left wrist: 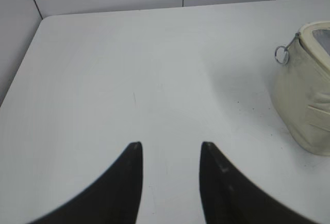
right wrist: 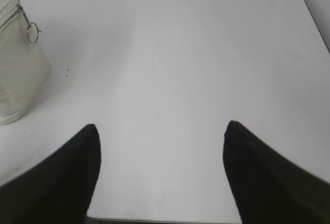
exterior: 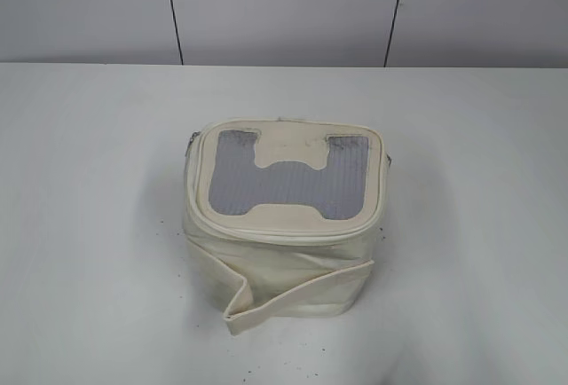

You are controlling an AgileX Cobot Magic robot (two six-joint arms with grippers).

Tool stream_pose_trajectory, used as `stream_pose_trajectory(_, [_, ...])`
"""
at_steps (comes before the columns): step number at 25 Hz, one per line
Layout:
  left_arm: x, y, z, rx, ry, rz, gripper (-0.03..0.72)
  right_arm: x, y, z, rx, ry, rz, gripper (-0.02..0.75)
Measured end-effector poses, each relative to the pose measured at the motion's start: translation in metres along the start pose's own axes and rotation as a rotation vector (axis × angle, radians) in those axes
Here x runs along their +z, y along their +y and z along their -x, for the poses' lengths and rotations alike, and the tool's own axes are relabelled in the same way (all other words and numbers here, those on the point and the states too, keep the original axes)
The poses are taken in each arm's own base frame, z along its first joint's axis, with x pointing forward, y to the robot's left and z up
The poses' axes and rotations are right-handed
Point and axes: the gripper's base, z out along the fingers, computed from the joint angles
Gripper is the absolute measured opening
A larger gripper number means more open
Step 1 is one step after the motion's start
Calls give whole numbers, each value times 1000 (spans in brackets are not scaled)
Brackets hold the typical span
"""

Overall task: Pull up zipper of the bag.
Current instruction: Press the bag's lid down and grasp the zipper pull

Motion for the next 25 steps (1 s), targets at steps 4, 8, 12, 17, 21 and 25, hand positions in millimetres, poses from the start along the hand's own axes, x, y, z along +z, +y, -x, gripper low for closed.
stream_pose_trajectory(4, [0, 0, 0, 0, 0, 0, 291, 0, 0, 0, 0, 0, 0, 574])
stream_pose_trajectory(8, [0, 0, 0, 0, 0, 0, 291, 0, 0, 0, 0, 0, 0, 573])
stream_pose_trajectory(12, [0, 0, 0, 0, 0, 0, 291, 0, 0, 0, 0, 0, 0, 573])
stream_pose_trajectory(17, [0, 0, 0, 0, 0, 0, 291, 0, 0, 0, 0, 0, 0, 573])
stream_pose_trajectory(21, [0, 0, 0, 0, 0, 0, 291, 0, 0, 0, 0, 0, 0, 573])
stream_pose_trajectory(25, [1, -1, 1, -3, 5, -10, 291, 1, 0, 0, 0, 4, 0, 573])
